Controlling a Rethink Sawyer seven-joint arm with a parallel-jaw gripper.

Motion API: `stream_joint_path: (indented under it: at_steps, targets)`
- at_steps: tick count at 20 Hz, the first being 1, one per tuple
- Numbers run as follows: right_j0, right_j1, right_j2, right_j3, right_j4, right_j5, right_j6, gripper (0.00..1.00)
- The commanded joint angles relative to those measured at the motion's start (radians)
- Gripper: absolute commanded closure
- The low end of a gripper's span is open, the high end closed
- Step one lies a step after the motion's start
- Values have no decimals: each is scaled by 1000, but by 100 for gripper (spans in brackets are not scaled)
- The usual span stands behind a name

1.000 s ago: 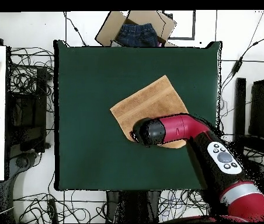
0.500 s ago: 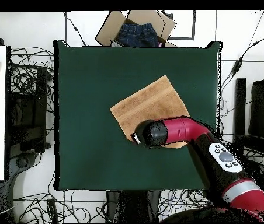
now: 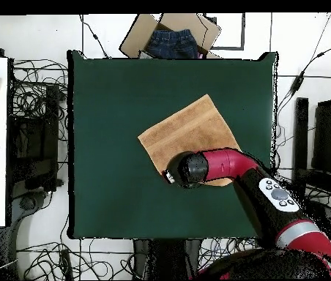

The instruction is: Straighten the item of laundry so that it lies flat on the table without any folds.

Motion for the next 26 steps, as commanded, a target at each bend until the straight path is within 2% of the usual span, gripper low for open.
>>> stream_joint_path:
  at_steps: [1,8,14,26]
  targets:
    - [-15,26,76,-105,4,150,-200,0]
    - [-29,58,107,-144,8,219,-246,0]
    - [-34,105,138,-215,-2,294,-314,0]
    - [-20,131,140,-264,-10,323,-367,0]
